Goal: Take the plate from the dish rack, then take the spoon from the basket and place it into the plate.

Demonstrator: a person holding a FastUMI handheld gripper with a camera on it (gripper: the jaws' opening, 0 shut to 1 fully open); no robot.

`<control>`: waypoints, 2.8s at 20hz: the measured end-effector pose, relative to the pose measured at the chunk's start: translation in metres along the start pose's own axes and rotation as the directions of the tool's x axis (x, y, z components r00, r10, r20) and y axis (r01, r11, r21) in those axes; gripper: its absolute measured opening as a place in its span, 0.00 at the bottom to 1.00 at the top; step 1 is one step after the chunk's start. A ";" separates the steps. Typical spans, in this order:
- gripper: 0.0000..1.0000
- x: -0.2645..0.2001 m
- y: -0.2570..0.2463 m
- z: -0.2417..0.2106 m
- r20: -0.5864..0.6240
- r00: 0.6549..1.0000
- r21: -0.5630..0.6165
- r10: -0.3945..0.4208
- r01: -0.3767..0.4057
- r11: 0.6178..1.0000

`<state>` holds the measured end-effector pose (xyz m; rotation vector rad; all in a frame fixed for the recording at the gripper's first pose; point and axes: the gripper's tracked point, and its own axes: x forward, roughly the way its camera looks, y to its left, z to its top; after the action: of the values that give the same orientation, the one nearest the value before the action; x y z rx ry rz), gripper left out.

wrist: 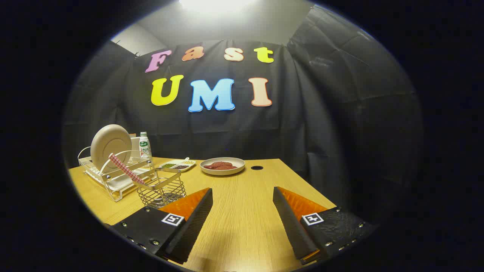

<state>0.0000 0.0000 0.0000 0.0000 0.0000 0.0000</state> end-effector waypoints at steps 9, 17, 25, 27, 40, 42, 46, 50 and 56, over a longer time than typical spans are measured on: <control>0.98 0.069 -0.026 0.059 0.020 0.998 -0.009 -0.053 0.053 0.999; 0.98 -0.034 -0.038 0.145 0.028 0.961 -0.127 -0.277 0.278 0.952; 0.98 -0.095 0.103 0.186 -0.029 0.955 -0.149 -0.294 0.287 0.946; 0.98 -0.093 0.153 0.188 -0.039 0.972 -0.133 -0.230 0.223 0.966; 0.98 -0.050 0.405 0.154 -0.149 0.988 -0.056 0.034 -0.043 0.997; 0.98 -0.040 0.409 0.137 -0.196 0.979 -0.072 -0.052 0.039 0.997; 0.97 -0.014 0.418 0.104 -0.278 0.950 -0.109 -0.142 0.116 0.987; 0.65 0.014 0.415 0.084 -0.329 0.920 -0.157 -0.214 0.170 0.973; 0.21 0.030 0.403 0.081 -0.345 0.867 -0.330 -0.360 0.247 0.911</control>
<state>0.0297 0.4032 0.0815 -0.2817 0.4133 -0.3225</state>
